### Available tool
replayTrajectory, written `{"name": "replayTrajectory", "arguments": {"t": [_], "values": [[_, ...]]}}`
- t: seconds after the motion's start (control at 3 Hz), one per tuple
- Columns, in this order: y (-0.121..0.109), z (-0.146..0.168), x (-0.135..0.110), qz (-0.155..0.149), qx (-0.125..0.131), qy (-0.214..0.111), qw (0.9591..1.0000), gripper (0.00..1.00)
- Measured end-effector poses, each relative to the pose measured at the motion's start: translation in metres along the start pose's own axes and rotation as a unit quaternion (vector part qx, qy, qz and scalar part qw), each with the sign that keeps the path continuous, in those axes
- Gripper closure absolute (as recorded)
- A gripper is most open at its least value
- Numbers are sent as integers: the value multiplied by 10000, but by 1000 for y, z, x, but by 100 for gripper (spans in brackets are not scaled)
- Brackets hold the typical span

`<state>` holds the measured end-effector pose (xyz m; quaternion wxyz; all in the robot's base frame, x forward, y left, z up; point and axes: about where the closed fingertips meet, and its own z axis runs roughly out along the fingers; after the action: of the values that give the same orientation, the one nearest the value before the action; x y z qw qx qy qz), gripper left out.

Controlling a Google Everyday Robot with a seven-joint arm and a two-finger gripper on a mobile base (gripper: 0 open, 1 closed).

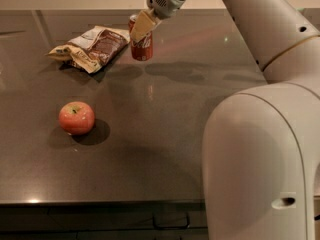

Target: Move coke can near brown chip bag

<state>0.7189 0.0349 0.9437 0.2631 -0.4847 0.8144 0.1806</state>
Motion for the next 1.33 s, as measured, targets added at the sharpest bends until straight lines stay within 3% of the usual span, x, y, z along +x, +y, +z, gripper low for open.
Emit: {"name": "replayTrajectory", "arguments": {"t": [0.67, 1.0, 1.33], "values": [[7, 40, -20, 23, -275, -67, 9996, 100], [9, 53, -29, -40, -322, -52, 9995, 87], [7, 64, -28, -117, -311, 26, 9994, 67]]}}
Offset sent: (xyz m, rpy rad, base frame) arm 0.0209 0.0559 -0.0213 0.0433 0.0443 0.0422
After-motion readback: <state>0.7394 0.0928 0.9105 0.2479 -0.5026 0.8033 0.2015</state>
